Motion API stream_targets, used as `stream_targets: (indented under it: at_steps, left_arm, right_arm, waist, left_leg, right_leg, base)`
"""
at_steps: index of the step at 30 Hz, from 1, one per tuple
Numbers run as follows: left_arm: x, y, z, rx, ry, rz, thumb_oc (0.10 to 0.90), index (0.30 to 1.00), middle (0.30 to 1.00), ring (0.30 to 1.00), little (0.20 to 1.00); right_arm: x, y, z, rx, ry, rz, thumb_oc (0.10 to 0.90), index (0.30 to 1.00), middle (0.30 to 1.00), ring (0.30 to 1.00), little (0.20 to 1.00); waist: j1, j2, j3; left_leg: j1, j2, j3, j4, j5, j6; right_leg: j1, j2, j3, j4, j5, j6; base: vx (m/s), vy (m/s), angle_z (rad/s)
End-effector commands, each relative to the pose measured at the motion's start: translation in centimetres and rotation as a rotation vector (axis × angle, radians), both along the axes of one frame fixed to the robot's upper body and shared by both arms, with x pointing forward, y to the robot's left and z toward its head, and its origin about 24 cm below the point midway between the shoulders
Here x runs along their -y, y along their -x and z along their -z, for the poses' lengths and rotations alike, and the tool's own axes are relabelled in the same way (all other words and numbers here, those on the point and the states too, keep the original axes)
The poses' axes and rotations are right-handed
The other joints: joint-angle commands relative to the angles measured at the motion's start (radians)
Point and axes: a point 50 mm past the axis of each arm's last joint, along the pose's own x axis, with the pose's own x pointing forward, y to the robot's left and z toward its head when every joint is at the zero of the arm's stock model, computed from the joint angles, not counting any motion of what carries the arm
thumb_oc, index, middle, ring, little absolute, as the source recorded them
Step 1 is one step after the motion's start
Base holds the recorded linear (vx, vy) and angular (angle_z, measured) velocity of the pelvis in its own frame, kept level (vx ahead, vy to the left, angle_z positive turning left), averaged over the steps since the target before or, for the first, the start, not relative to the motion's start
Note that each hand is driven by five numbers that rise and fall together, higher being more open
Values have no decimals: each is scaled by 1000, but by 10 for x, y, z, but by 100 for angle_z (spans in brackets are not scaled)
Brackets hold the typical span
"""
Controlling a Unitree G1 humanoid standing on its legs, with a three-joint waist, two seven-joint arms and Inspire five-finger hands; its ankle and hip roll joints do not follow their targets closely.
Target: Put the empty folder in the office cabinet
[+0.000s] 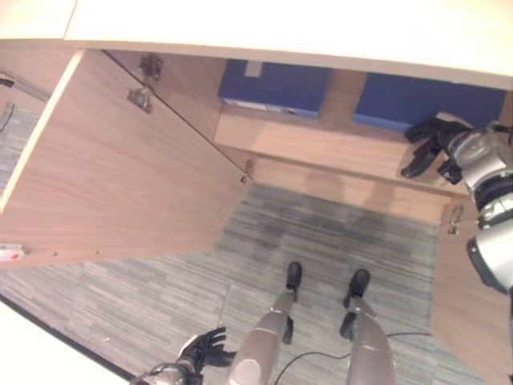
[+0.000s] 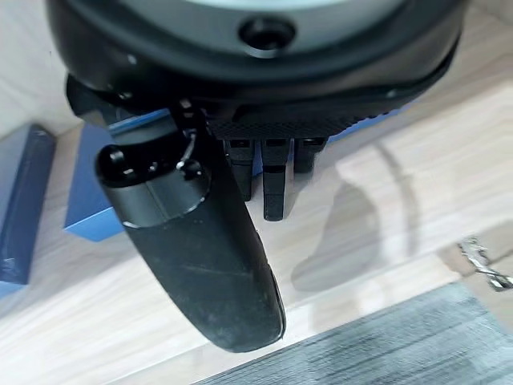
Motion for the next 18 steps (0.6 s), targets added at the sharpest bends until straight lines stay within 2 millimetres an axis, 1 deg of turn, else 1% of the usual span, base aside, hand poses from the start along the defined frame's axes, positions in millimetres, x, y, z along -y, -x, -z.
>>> stream_targets:
  at_steps: [1, 5, 6, 7, 12, 18]
  left_arm:
    - [-24, 24, 7, -109, -97, -15, 800, 900, 900, 900, 900]
    - [-23, 22, 9, -128, -117, 2, 800, 900, 900, 900, 900]
    - [-23, 23, 10, -139, -126, 8, 800, 900, 900, 900, 900]
    - [-23, 25, 12, -158, -137, 21, 800, 900, 900, 900, 900]
    - [-28, 27, 13, -192, -176, 50, 800, 900, 900, 900, 900]
    - [-30, 33, 15, -231, -201, 69, 800, 900, 900, 900, 900]
  right_arm:
    - [88, 57, 17, -211, 190, 365, 800, 900, 900, 900, 900]
    - [68, 44, 35, -258, 221, 283, 800, 900, 900, 900, 900]
    - [63, 42, 41, -268, 218, 264, 800, 900, 900, 900, 900]
    - [55, 39, 53, -296, 217, 232, 800, 900, 900, 900, 900]
    - [34, 34, 87, -370, 219, 148, 800, 900, 900, 900, 900]
    - [4, 29, 121, -432, 222, 39, 800, 900, 900, 900, 900]
  waist:
    - [-16, -8, 10]
    - [-18, -21, -8]
    - [-19, -23, -12]
    - [-23, -30, -29]
    - [-30, -46, -73]
    - [-34, -70, -117]
  left_leg:
    - [80, -59, 66, 32, -159, -18]
    - [103, -64, 68, 71, -189, -11]
    - [110, -66, 67, 82, -197, -8]
    - [122, -72, 64, 88, -201, -4]
    - [166, -86, 66, 86, -213, 5]
    - [208, -97, 71, 116, -246, 19]
  right_leg:
    - [96, 54, 4, -231, 59, 53]
    - [128, 41, 7, -227, 56, 55]
    - [137, 38, 8, -226, 56, 56]
    - [148, 31, 8, -230, 63, 60]
    - [178, 20, 0, -259, 90, 77]
    - [216, 12, 7, -268, 93, 86]
  base:
    - [-14, 68, -1]
    - [-9, 74, -3]
    - [-20, 120, -3]
    - [-6, 119, -3]
    - [-3, 85, -4]
    - [11, 52, -4]
